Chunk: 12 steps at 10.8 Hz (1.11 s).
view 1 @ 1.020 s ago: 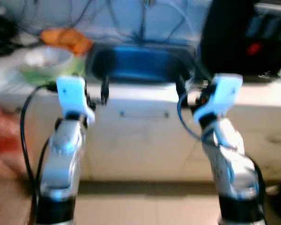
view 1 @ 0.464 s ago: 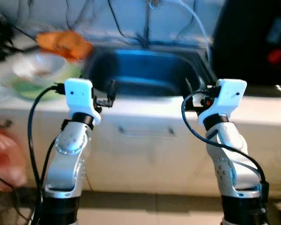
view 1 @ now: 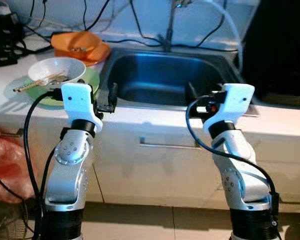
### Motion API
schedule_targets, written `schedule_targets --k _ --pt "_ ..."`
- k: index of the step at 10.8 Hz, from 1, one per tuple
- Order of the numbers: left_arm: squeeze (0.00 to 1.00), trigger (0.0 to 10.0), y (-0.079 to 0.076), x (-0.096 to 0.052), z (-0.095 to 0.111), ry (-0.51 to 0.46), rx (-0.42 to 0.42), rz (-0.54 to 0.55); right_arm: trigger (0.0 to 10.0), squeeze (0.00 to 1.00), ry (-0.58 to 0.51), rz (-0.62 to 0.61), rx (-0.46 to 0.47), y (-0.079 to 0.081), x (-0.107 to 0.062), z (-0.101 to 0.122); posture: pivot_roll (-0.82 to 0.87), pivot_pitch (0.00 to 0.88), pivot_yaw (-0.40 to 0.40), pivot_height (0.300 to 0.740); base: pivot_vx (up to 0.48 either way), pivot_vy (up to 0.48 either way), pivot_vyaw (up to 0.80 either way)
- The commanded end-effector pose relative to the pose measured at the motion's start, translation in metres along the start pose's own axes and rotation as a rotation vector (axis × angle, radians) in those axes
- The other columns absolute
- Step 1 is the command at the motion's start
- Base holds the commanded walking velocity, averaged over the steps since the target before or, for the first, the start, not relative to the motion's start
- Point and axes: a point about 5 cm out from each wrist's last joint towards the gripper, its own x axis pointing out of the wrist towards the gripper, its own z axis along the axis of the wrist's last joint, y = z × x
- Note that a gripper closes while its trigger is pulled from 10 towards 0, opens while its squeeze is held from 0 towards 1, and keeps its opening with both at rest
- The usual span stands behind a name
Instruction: Kitchen organization
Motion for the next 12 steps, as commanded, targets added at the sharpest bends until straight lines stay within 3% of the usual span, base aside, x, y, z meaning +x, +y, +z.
schedule_targets --k 1,7,12 --pt "0.0 10.0 -0.002 0.002 0.002 0.003 -0.017 -0.005 10.0 0.0 -0.022 -0.011 -0.003 -0.002 0.0 0.004 0.04 0.012 -0.039 0.74 0.0 0.0 0.0" --pt "0.0 10.0 -0.003 0.002 0.0 0.018 -0.009 -0.015 10.0 0.0 -0.016 -0.02 0.003 -0.004 0.001 0.003 0.04 0.01 -0.037 0.74 0.0 0.426 0.0" --pt "0.0 10.0 -0.008 0.003 0.011 -0.054 0.027 -0.077 10.0 0.0 -0.028 -0.022 -0.01 -0.005 0.002 0.004 0.04 0.005 -0.038 0.74 0.0 0.0 0.0"
